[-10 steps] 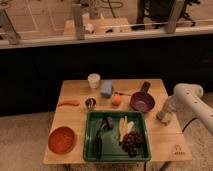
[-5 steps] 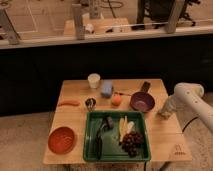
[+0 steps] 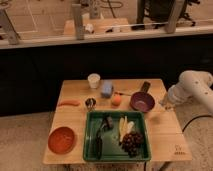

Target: Place towel in purple bowl

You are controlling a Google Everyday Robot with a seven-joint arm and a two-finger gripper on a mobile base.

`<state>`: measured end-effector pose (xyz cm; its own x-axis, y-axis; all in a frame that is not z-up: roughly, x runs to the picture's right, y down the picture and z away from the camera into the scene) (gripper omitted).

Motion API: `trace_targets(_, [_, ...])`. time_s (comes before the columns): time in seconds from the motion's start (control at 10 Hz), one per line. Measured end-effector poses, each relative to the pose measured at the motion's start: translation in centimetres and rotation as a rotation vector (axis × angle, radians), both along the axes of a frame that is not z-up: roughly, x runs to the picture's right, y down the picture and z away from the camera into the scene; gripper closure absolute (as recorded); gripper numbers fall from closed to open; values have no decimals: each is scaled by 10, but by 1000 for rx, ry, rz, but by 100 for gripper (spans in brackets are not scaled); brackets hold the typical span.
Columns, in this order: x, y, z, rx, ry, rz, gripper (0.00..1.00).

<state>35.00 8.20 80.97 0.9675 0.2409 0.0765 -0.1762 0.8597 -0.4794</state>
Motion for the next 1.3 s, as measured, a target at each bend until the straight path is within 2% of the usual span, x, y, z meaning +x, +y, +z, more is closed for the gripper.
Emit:
trace_targets(0.2, [-20,-23,-26,31,-80,6,100])
trace_targets(0.3, [-29,-27,-32,28,-122,18,100])
trace_targets(0.5, [-47,-30,-29,10,-203,32,100])
trace_targets(0.6, [-61,-27,-21,-1,-256,40,100])
trace_targets(0.7, [-68,-24,-15,-6,-282,45,100])
trace_targets(0.8, [-85,-16,3,-19,-333,46,96])
trace_targets(0.9, [-98,-13,16,-26,-370,44,86])
trace_targets(1.0, [-101,-10,23,-32,-390,47,78])
trace_targets(1.1, [-106,-7,30,-36,-414,49,66])
trace_targets(1.3, [-112,-8,37,-32,-433,51,46])
